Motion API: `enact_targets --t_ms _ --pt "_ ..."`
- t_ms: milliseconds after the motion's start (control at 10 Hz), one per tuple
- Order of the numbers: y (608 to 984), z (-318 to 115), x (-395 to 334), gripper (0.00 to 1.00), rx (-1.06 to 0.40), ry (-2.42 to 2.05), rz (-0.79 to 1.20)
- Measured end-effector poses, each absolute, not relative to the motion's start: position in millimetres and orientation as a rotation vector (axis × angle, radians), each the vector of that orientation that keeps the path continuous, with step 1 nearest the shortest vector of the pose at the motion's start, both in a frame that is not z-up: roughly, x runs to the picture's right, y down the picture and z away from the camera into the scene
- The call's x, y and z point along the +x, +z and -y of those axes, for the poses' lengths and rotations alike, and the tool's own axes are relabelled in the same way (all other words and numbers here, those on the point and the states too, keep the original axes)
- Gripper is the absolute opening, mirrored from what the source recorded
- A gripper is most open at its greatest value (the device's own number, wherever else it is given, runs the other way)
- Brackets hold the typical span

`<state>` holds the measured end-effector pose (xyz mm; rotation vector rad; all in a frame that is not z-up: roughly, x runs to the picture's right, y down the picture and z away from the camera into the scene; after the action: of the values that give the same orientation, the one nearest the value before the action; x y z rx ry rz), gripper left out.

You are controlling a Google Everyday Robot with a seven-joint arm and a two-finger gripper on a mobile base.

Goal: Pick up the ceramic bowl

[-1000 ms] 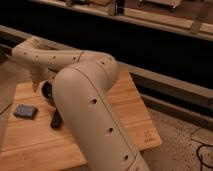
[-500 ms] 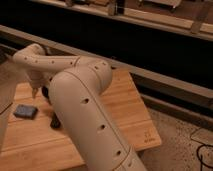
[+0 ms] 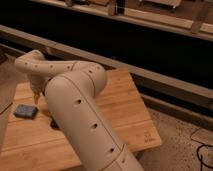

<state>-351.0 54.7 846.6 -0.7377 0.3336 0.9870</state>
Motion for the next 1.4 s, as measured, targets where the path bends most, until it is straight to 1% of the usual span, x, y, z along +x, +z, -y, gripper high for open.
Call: enact_targets --t_ms 100,200,300,500,700,800,1400 --pt "848.4 -53.9 -351.0 0.61 -0.742 0.994 -0.335" --pt "850.4 -51.1 -351.8 0.48 -0.753 1.011 -0.331" --pt "851.2 -50.2 -351.6 0.41 -0.760 1.019 -0.331" --pt "853.0 -49.4 -350.2 0.18 -0.777 1.027 -0.330" --pt "854.4 -48.5 -348.5 0.02 -0.781 1.027 -0.330" --pt "855.3 -47.5 -347.2 0.00 -0.780 1.027 -0.330" --pt "854.0 -29.6 -346.9 0.00 -0.739 1.046 -0.298"
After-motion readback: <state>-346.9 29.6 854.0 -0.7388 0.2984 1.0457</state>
